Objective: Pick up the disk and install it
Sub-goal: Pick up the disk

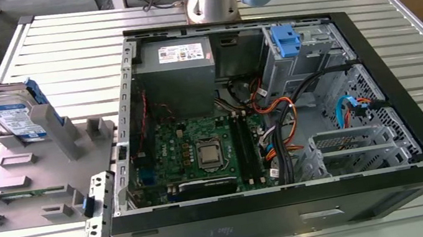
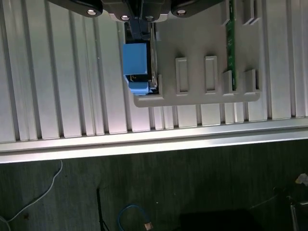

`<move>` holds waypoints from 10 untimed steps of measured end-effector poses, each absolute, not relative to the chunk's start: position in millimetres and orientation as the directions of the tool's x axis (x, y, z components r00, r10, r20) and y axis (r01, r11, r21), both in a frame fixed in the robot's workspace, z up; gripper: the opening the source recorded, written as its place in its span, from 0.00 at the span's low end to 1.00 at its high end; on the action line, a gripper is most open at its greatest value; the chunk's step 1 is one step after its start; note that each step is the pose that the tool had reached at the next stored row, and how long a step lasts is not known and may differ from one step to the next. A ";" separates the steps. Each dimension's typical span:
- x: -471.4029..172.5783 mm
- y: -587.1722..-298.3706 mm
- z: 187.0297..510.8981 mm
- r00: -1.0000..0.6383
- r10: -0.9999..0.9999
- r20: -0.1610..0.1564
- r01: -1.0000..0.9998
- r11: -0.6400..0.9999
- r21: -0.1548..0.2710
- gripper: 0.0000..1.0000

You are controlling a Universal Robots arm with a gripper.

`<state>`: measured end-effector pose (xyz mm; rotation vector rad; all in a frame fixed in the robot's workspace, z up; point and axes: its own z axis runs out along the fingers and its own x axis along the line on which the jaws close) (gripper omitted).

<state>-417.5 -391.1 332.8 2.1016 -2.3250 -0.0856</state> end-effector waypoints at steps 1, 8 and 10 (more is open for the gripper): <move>-416.3 -391.1 332.8 -0.099 -0.995 -0.032 -0.994 0.098 0.045 0.11; -411.2 -391.0 332.8 -0.092 -0.995 -0.032 -0.995 0.091 0.045 0.11; -411.1 -391.1 332.9 -0.092 -0.995 -0.032 -0.995 0.091 0.045 0.11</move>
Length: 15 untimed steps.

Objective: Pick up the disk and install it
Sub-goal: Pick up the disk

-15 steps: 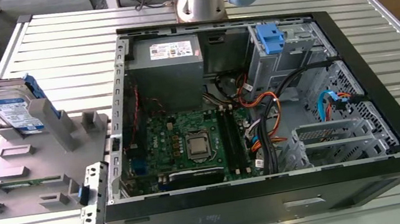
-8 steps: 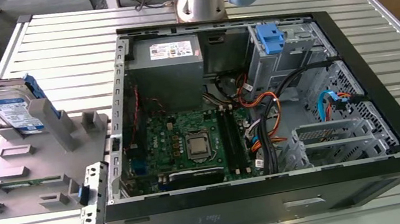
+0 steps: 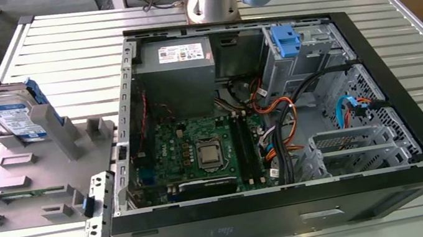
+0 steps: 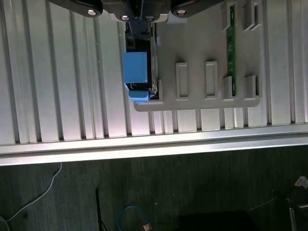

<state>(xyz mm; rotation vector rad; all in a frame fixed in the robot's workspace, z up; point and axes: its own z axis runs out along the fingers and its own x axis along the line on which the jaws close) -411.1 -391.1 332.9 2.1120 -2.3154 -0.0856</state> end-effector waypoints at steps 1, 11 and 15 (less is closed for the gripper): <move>-411.1 -391.1 333.4 -0.092 -0.995 -0.032 -0.995 0.091 0.045 0.11; -411.1 -391.1 335.5 -0.092 -0.995 -0.032 -0.995 0.091 0.045 0.11; -411.1 -391.1 335.7 -0.092 -0.995 -0.032 -0.995 0.091 0.045 0.11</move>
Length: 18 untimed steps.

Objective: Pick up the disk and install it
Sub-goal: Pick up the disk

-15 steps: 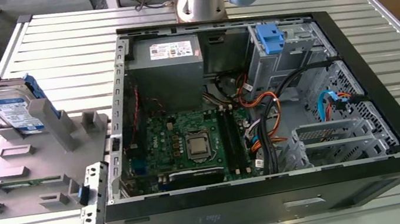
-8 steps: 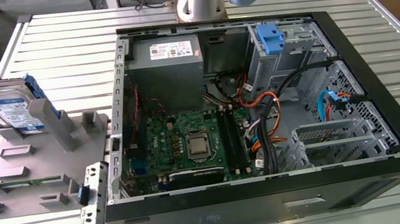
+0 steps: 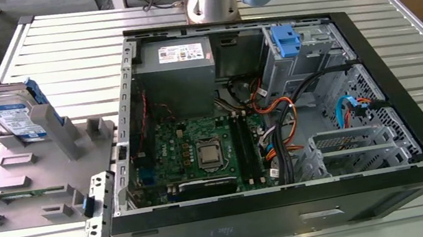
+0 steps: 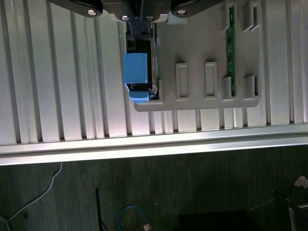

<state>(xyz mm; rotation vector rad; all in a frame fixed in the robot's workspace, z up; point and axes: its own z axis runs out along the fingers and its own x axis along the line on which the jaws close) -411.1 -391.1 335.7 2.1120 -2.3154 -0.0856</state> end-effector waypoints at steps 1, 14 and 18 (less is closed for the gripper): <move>-411.1 -391.1 335.7 -0.092 -0.995 -0.032 -0.995 0.091 0.045 0.11; -411.1 -391.1 336.2 -0.092 -0.995 -0.032 -0.995 0.091 0.045 0.58; -411.1 -391.1 336.3 -0.092 -0.995 -0.032 -0.995 0.091 0.045 0.64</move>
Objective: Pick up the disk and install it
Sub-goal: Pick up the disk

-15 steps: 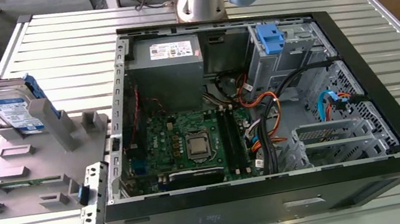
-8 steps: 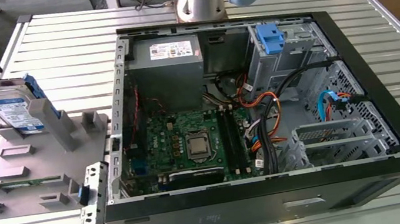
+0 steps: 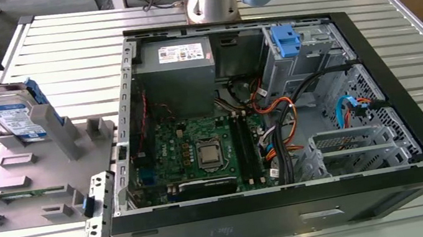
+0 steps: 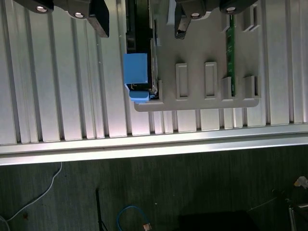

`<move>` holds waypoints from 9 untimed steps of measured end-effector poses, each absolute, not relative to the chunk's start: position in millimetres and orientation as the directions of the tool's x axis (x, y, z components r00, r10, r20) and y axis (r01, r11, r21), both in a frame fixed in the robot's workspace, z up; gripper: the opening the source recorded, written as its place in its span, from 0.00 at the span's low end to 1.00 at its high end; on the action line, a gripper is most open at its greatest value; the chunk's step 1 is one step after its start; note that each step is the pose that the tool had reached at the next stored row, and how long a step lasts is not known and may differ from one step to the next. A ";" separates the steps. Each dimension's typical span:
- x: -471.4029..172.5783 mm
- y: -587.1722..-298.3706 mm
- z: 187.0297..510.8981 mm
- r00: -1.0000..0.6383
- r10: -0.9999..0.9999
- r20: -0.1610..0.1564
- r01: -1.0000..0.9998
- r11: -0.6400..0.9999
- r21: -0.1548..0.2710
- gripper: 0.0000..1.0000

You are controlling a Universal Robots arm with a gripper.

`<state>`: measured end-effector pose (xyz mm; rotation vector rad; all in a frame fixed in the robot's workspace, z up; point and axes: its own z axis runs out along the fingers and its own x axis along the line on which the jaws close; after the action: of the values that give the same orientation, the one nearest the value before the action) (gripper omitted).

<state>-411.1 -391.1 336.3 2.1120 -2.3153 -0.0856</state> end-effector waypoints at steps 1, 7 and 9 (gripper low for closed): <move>-411.1 -391.1 336.4 -0.092 -0.995 -0.032 -0.995 0.091 0.045 0.64; -411.1 -391.1 335.9 -0.092 -0.995 -0.032 -0.995 0.091 0.045 0.64; -411.1 -391.1 335.5 -0.092 -0.995 -0.032 -0.995 0.091 0.045 0.64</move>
<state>-411.1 -391.1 335.5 2.1121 -2.3154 -0.0856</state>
